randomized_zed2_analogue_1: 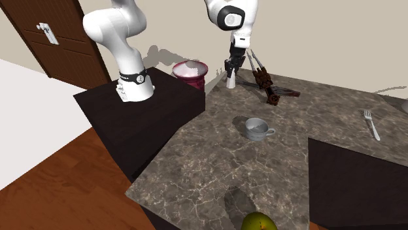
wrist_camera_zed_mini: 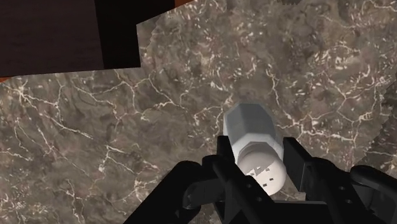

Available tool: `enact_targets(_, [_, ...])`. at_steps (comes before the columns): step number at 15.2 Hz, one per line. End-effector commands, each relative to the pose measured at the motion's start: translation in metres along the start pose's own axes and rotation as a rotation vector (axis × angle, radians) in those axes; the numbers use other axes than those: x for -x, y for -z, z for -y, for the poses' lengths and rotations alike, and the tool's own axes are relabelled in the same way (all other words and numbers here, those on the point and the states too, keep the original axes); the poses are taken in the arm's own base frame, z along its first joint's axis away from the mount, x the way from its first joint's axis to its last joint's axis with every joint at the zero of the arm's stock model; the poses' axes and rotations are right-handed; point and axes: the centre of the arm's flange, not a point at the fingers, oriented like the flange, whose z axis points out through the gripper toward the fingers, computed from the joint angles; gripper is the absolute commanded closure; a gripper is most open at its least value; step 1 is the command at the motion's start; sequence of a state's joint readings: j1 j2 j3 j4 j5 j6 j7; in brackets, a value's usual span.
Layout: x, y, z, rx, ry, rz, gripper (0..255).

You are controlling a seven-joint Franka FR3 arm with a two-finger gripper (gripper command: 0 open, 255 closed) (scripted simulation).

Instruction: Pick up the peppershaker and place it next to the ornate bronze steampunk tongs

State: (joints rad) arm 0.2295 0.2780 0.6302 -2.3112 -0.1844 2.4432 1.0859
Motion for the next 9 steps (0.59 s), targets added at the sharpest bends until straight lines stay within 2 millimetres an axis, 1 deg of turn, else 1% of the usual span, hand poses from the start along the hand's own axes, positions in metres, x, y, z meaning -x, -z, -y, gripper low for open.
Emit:
enact_targets(1, [0.0, -0.011, 0.001, 0.0, 0.0, 0.0, 255])
enact_targets(9, [-0.004, -0.053, 0.003, 0.0, 0.0, 0.0, 255])
